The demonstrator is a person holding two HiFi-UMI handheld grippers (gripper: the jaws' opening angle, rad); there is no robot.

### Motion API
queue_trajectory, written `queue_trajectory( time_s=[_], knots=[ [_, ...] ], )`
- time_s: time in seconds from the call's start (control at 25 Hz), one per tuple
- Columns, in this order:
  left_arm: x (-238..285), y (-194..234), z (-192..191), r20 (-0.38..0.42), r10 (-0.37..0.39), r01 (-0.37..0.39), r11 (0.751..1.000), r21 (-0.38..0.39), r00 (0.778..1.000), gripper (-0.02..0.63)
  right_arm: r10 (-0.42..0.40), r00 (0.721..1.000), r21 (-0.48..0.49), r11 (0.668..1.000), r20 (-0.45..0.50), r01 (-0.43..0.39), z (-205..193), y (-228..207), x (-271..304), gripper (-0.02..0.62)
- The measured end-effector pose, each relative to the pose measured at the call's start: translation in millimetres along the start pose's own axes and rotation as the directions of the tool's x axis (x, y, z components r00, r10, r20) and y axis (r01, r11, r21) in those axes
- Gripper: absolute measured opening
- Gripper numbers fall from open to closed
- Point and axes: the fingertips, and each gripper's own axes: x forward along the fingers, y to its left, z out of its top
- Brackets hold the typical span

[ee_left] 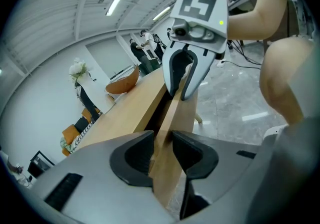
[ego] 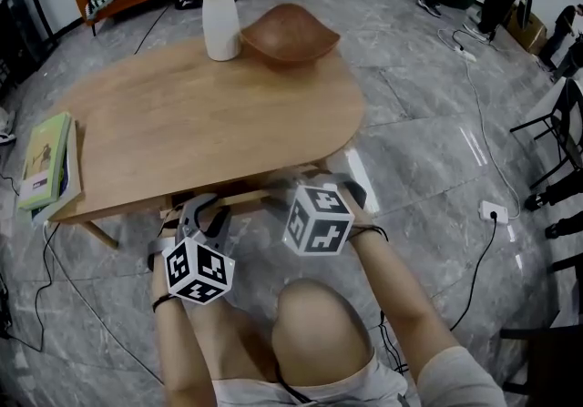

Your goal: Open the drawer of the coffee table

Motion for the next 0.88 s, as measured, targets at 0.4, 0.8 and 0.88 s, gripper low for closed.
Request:
queue_trajectory(
  time_s=[0.4,0.8,0.88],
  knots=[
    [-5,-6,0,0.01,0.023,-0.023,1.0,0.007,1.0,0.124,-0.057,0.997,0.095,0.994,0.049,0.052,1,4,-5,0.089],
    [-11,-12,1,0.013,0.027,-0.028,1.0,0.013,1.0,0.124,-0.113,0.991,0.165,0.981,0.07,0.1,2,9,-10,0.095],
    [-12,-14,1,0.016,0.03,-0.03,0.999,0.013,0.999,0.123,-0.111,0.991,0.169,0.981,0.069,0.098,1,11,-11,0.095]
  ],
)
